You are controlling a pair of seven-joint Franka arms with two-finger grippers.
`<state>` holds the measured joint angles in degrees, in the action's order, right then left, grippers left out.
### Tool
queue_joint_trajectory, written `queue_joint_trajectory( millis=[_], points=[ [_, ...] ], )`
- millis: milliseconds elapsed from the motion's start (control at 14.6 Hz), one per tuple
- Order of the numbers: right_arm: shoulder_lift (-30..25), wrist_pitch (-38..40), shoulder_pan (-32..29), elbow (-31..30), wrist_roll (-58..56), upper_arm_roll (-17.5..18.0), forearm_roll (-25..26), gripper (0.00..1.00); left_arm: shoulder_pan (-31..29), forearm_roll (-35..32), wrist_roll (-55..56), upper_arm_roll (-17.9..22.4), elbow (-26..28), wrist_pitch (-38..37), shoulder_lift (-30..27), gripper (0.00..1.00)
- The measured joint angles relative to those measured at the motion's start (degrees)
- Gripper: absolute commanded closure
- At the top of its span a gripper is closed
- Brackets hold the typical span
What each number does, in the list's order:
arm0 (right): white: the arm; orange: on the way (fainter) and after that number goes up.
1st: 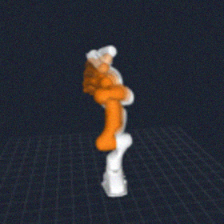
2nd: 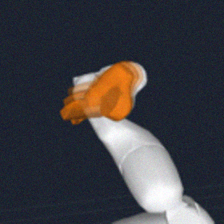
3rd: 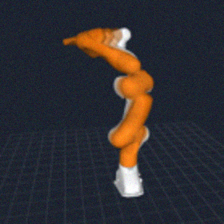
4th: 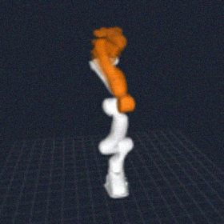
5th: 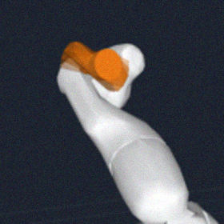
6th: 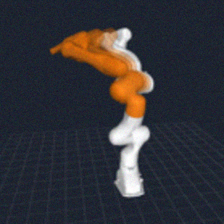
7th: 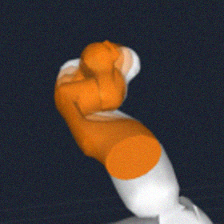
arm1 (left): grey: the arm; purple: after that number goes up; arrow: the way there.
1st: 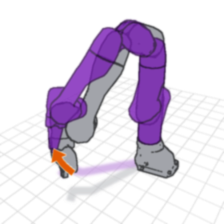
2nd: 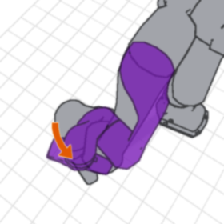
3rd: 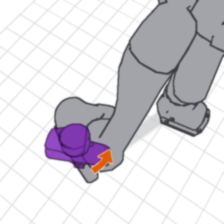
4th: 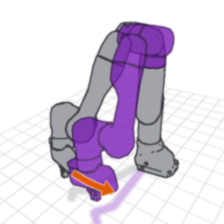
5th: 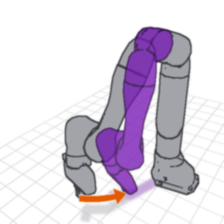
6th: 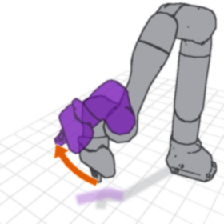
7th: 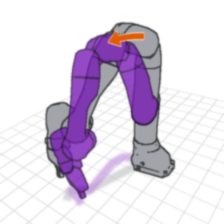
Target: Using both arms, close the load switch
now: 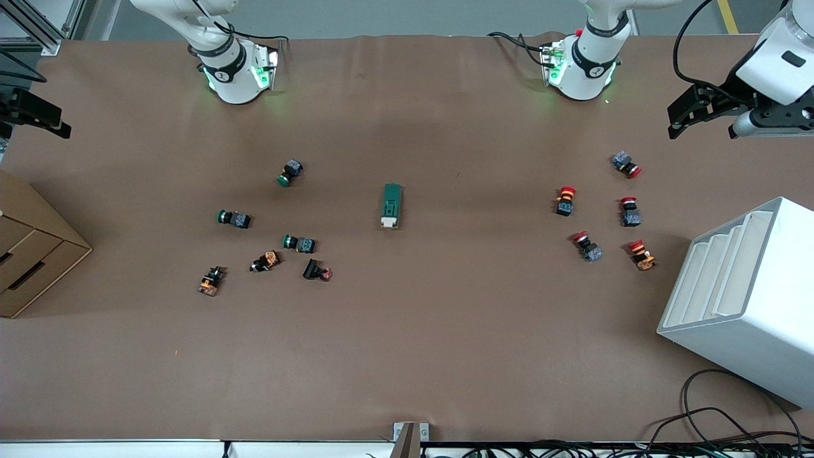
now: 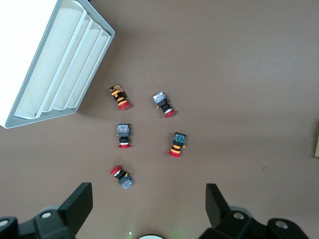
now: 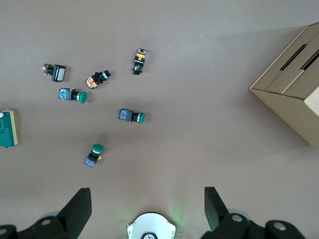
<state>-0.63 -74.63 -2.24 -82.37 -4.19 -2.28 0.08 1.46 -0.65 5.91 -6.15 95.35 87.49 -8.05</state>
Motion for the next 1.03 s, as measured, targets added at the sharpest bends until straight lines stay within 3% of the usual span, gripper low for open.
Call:
queue_joint_trajectory(
  millis=[1026],
  points=[
    [-0.1,-0.9,2.1,-0.6,0.0,-1.2,-0.3,0.00,-0.1,0.0,-0.1,0.6,-1.3,-1.0,0.5,0.00]
  ],
)
